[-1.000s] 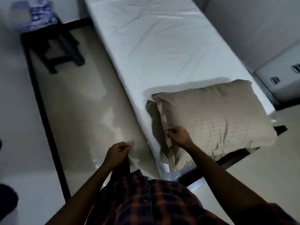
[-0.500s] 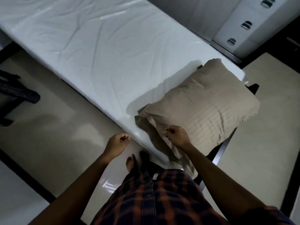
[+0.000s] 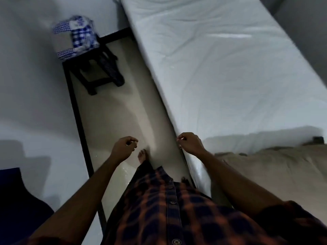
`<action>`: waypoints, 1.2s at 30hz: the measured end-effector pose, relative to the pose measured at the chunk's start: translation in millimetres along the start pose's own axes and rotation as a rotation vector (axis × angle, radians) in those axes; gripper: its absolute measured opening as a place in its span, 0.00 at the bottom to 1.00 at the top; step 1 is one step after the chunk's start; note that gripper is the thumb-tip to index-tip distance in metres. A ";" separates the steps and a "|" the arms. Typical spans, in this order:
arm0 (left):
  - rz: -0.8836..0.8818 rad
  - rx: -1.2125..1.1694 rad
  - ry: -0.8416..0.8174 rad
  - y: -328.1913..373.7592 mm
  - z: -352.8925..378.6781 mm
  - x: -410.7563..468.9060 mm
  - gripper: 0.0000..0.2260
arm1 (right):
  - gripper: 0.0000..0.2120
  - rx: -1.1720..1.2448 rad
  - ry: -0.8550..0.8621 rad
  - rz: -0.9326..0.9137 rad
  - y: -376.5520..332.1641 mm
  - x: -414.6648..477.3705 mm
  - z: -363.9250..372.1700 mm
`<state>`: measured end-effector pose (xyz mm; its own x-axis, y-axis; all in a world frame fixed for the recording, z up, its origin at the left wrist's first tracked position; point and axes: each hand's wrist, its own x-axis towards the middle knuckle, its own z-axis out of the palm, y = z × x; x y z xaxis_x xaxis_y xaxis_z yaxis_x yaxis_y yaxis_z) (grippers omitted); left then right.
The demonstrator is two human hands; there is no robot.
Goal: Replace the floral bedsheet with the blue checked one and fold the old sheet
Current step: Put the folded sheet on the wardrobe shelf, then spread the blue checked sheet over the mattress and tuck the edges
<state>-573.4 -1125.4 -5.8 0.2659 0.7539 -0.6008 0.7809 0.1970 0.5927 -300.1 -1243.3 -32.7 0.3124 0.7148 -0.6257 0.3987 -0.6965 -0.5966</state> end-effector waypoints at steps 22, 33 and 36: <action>-0.180 -0.266 0.166 -30.8 -351.5 326.4 0.05 | 0.09 -0.210 -0.129 -0.174 -447.2 403.1 75.2; -0.288 -0.303 0.301 29.3 -499.1 508.2 0.07 | 0.11 -0.261 -0.325 -0.137 -611.0 601.6 54.5; -0.324 -0.299 0.310 30.5 -525.1 546.7 0.07 | 0.09 -0.263 -0.364 -0.099 -645.4 647.6 56.6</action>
<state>-701.0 -378.1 -34.6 -0.1770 0.7654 -0.6188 0.5880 0.5864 0.5571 -404.0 -334.4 -81.4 -0.0425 0.6759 -0.7357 0.6312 -0.5526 -0.5442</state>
